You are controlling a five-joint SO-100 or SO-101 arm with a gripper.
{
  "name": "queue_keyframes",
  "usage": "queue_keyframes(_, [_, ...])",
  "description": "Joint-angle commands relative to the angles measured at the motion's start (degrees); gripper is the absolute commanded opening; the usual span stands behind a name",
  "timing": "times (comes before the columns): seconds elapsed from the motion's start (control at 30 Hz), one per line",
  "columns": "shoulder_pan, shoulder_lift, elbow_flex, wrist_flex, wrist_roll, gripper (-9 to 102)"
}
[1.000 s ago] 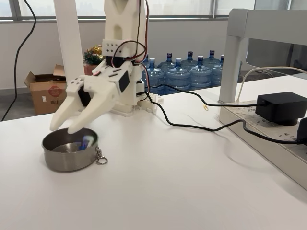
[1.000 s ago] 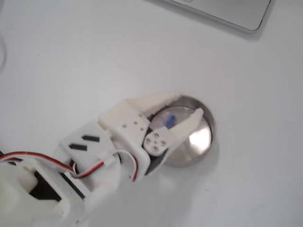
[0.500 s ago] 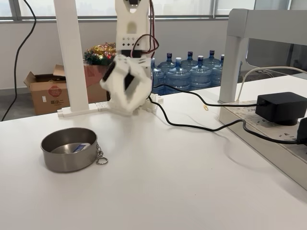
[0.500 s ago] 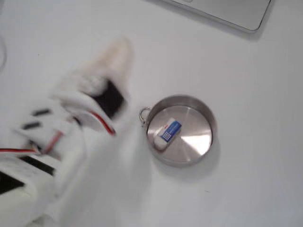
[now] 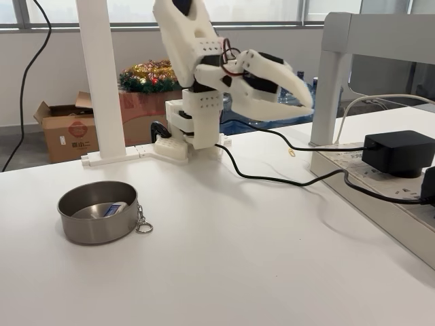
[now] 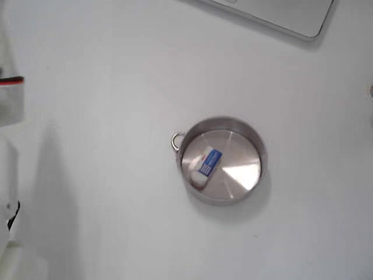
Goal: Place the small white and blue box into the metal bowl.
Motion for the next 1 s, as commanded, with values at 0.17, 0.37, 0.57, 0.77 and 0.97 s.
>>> queue_keyframes(0.17, [1.5, 45.4, 3.8, 69.1, 15.2, -5])
queue_keyframes(0.37, [3.2, 53.0, 3.4, 84.1, 15.4, -5])
queue_keyframes(0.57, [3.1, 53.0, 3.4, 84.1, 15.9, -5])
queue_keyframes(0.77, [3.1, 53.0, 3.4, 84.1, 15.9, -5])
queue_keyframes(0.97, [3.1, 53.0, 3.4, 84.1, 15.9, -5])
